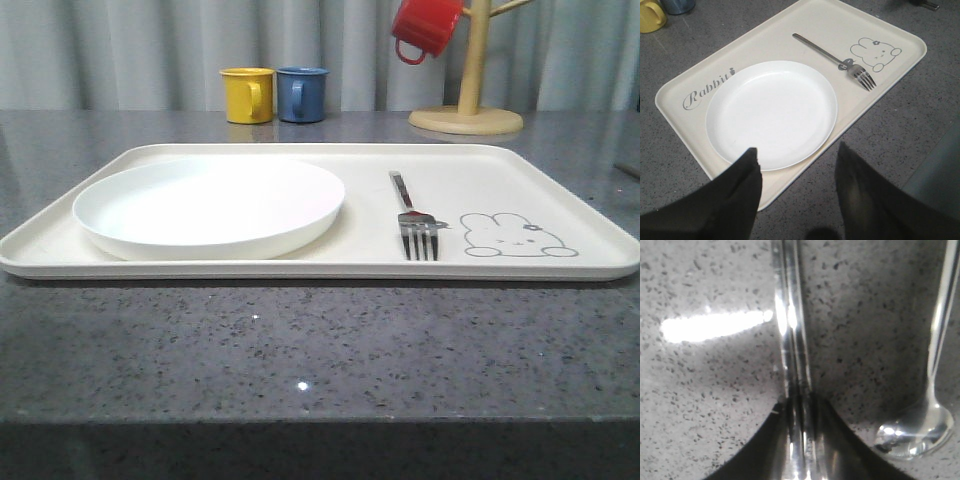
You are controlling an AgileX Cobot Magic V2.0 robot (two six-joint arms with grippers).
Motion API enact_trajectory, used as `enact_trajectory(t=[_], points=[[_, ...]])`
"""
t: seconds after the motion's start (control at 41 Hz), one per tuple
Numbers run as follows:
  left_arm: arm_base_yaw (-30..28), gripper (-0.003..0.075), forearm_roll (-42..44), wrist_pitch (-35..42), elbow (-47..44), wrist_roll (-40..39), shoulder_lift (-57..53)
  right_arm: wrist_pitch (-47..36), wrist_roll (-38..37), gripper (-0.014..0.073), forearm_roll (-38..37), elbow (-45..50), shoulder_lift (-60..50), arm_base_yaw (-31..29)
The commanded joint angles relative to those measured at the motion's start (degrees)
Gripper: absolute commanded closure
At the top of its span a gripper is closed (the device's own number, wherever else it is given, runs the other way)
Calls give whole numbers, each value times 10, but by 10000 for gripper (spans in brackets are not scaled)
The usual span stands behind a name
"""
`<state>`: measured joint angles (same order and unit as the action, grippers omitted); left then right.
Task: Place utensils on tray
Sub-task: 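Grasp the steel chopsticks with the right gripper and lift, then lay the chopsticks on the tray beside the fork and release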
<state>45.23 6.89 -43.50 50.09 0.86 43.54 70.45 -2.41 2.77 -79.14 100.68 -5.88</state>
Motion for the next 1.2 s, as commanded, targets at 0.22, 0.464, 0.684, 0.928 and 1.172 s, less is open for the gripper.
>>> enact_trajectory(t=[0.22,0.464,0.684,0.928,1.172], points=[[4,385,3,41,15,-4,-4,51,8,568,28,-32,-32,13],[4,385,3,41,15,-4,-4,52,6,568,93,-45,-69,108],[4,385,3,41,15,-4,-4,16,-49,568,131,-45,-68,181],[4,385,3,41,15,-4,-4,3,-109,568,167,-44,-68,195],[4,385,3,41,15,-4,-4,-11,-111,568,197,-43,-68,201]])
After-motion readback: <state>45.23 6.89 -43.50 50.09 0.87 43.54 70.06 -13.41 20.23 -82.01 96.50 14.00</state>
